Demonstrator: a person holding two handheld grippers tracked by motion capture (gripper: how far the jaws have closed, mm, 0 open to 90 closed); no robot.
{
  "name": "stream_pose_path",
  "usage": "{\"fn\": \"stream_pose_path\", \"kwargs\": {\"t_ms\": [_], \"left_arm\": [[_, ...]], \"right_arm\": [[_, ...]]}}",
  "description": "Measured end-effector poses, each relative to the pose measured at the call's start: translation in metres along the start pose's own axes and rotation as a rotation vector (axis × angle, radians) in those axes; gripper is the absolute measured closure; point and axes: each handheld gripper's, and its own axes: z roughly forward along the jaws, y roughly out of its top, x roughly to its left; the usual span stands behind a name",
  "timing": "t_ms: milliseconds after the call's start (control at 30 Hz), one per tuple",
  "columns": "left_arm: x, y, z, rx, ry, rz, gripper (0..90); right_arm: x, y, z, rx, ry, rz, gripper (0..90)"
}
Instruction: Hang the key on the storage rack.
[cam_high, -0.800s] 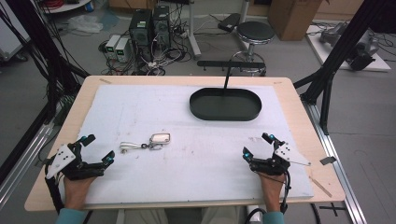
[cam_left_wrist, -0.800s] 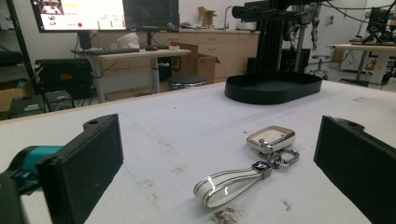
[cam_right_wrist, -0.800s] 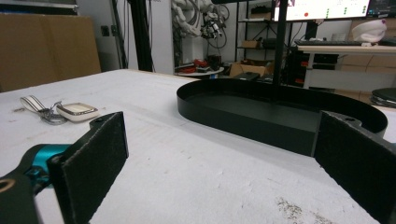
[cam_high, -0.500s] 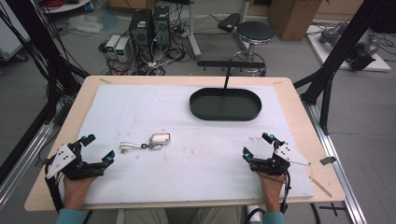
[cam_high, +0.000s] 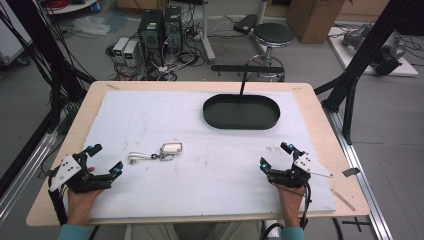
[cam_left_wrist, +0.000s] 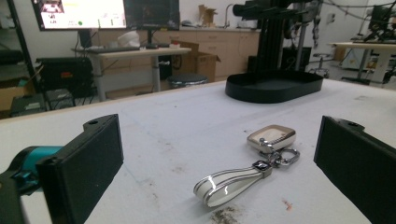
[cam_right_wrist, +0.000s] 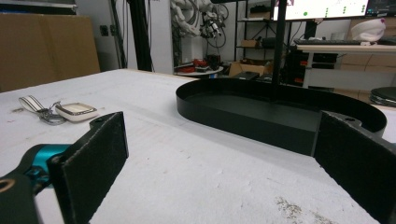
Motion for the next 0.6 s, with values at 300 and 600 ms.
{"fn": "stream_pose_path", "kwargs": {"t_ms": [300, 600], "left_arm": [[0.003, 0.02, 0.008, 0.049, -0.047, 0.001, 1.8], [0.015, 0.057, 0.016, 0.166, -0.12, 0.065, 1.8]], "right_arm": [[0.001, 0.0, 0.0, 0.002, 0.003, -0.006, 3.0], [0.001, 0.0, 0.0, 0.004, 0.001, -0.008, 3.0]]}}
